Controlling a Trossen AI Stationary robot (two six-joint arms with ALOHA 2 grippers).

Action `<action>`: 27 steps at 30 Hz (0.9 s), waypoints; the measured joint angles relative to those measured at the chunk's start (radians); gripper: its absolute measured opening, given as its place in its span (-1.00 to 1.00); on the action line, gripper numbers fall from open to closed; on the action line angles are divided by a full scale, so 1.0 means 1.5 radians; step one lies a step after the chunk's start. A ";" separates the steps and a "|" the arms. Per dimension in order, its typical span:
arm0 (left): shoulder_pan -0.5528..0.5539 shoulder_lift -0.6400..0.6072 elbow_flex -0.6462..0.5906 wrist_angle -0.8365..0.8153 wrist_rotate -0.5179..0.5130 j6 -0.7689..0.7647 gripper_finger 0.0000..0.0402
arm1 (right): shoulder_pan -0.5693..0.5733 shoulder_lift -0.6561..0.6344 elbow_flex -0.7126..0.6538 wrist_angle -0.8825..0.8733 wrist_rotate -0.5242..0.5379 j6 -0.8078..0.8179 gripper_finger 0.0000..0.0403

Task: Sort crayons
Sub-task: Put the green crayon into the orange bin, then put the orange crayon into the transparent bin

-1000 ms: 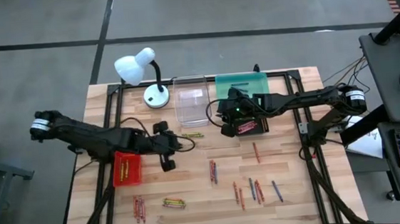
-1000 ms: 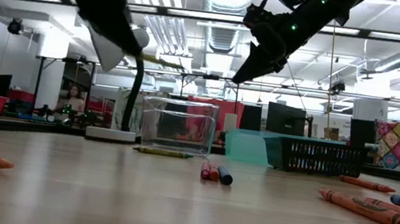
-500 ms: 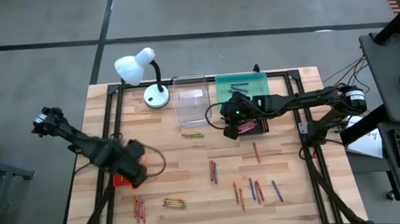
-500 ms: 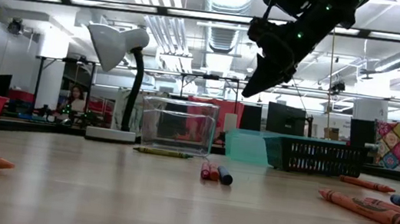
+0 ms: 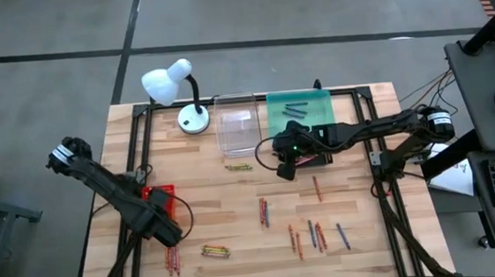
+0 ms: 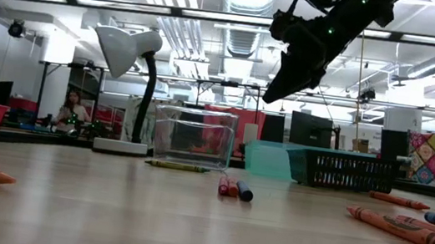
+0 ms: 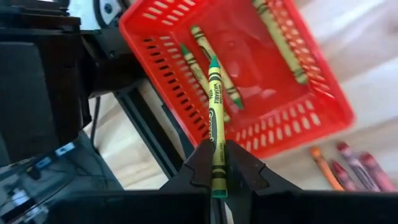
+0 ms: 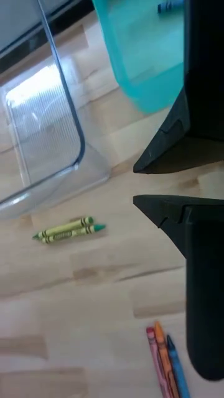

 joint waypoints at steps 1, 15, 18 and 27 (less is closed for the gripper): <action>0.000 0.008 -0.005 0.000 0.000 -0.006 -1.00 | 0.005 0.000 0.000 0.000 0.000 0.003 -0.73; 0.000 0.120 -0.024 0.000 -0.023 -0.036 -0.54 | 0.090 0.000 0.000 -0.006 0.001 0.021 -0.73; 0.000 0.131 -0.024 0.002 -0.023 -0.036 -0.45 | 0.111 0.000 0.000 -0.025 0.001 0.034 -0.73; -0.001 0.134 0.050 0.005 -0.143 0.004 -0.40 | 0.178 0.000 0.000 -0.125 -0.002 0.126 -0.74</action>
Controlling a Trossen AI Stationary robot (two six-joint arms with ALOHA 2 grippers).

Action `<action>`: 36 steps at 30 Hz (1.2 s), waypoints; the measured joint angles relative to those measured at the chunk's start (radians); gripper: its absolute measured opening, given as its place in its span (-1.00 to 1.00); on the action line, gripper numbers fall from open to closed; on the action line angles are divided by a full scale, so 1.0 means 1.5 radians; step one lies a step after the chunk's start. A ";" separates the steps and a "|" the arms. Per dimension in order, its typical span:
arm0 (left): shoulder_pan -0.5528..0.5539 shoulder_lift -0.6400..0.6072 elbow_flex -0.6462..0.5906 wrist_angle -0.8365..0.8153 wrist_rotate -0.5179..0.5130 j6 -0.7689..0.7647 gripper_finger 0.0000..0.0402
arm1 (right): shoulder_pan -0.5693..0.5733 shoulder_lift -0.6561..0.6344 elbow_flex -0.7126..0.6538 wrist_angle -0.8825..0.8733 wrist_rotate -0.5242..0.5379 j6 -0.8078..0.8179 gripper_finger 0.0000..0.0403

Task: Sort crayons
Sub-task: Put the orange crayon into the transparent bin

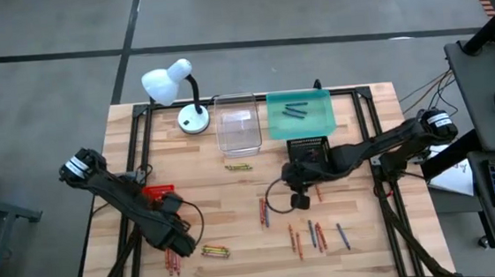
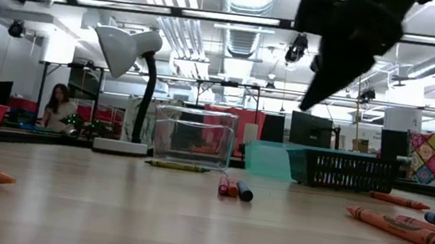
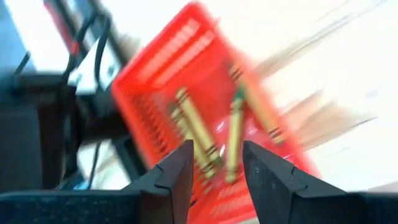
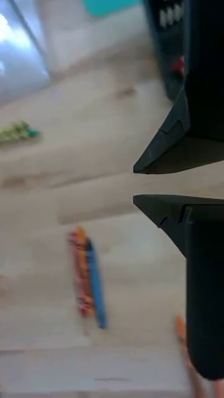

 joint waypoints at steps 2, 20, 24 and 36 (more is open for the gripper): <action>0.000 0.000 0.026 0.000 -0.046 0.020 -0.40 | 0.016 0.000 0.000 -0.026 -0.020 0.024 -0.73; 0.000 -0.001 0.090 0.143 -0.439 0.284 -0.40 | 0.099 -0.001 0.000 -0.093 -0.174 0.301 -0.73; 0.004 -0.001 0.079 0.162 -0.546 0.319 -0.40 | 0.081 0.000 0.021 -0.076 -0.160 0.289 -0.73; 0.139 -0.066 0.078 0.129 -0.667 0.479 -0.58 | -0.055 0.001 0.139 -0.046 -0.095 0.147 -0.73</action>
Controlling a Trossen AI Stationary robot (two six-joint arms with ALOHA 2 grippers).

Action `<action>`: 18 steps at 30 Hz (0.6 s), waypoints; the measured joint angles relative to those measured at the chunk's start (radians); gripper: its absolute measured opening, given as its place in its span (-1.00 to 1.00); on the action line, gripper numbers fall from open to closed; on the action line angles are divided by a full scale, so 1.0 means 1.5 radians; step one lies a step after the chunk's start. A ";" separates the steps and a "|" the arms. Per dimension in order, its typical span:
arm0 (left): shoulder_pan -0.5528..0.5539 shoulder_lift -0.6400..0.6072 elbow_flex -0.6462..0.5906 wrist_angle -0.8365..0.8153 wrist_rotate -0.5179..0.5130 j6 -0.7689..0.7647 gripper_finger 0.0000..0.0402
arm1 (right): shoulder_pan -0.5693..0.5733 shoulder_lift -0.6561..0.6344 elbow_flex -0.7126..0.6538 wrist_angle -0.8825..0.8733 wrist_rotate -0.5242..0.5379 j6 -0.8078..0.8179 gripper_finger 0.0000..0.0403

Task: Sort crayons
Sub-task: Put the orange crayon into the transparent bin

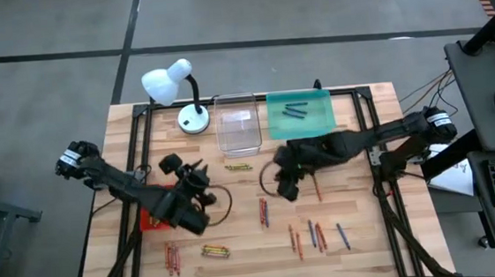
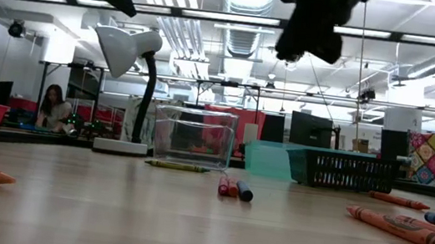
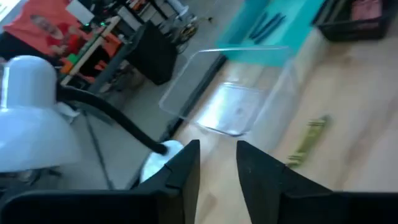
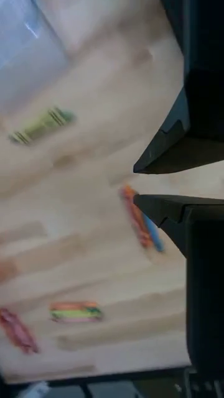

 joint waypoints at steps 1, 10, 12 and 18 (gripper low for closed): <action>0.010 -0.005 0.000 0.000 -0.001 0.014 -0.60 | -0.012 0.000 0.007 -0.003 -0.001 -0.005 -0.73; 0.089 -0.103 -0.087 0.000 -0.043 0.115 -0.74 | -0.094 0.000 0.048 -0.238 -0.005 0.067 -0.73; 0.103 -0.135 -0.106 0.000 -0.058 0.121 -0.77 | -0.094 0.000 0.048 -0.307 -0.009 0.113 -0.73; 0.122 -0.229 -0.133 0.016 -0.079 0.198 -0.81 | -0.118 0.000 0.038 -0.409 -0.062 0.162 -0.73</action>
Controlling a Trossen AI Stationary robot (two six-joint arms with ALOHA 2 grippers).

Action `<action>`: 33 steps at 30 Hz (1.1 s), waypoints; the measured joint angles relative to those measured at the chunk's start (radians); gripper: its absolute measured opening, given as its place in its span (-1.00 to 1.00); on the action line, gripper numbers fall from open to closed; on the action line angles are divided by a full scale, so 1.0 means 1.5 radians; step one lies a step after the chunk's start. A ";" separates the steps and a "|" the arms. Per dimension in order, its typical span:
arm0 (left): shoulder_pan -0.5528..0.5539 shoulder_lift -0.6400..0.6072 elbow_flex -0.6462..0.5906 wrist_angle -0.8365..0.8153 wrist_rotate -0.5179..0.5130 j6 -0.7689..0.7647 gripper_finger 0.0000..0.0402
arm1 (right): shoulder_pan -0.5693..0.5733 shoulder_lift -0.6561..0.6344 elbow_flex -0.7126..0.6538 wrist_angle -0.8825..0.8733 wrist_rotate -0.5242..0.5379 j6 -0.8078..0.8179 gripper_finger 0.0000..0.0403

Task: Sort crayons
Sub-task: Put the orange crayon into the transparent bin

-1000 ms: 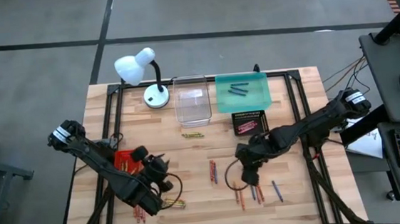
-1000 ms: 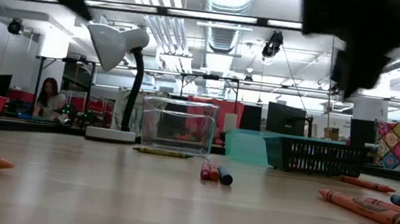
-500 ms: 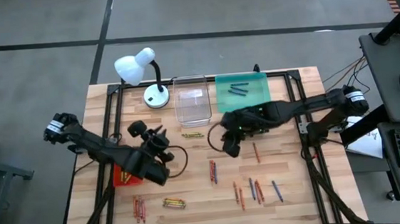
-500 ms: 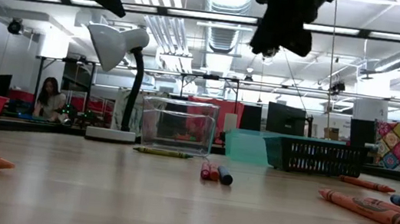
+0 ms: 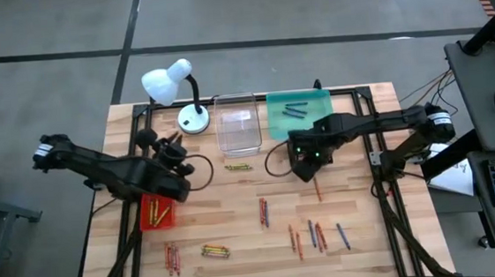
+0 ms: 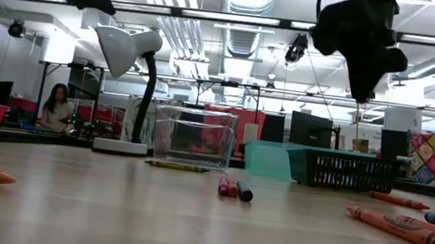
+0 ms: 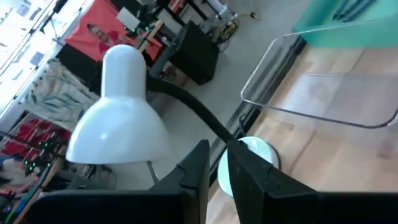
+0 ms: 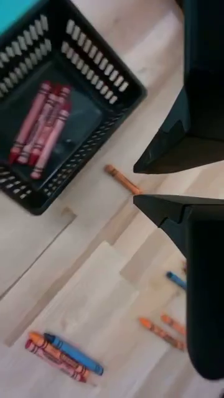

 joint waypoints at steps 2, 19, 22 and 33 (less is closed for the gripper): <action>-0.001 -0.026 -0.004 0.016 0.001 0.036 -0.81 | -0.021 0.000 -0.005 -0.003 -0.047 0.018 -0.73; 0.000 -0.153 -0.020 0.208 0.099 0.368 -0.81 | 0.034 0.000 -0.153 0.122 -0.113 0.177 -0.73; 0.000 -0.171 -0.021 0.261 0.129 0.423 -0.81 | 0.046 0.000 -0.173 0.154 -0.096 0.156 -0.73; 0.004 -0.185 -0.021 0.391 0.258 0.533 -0.81 | 0.081 0.000 -0.243 0.171 -0.043 0.211 -0.50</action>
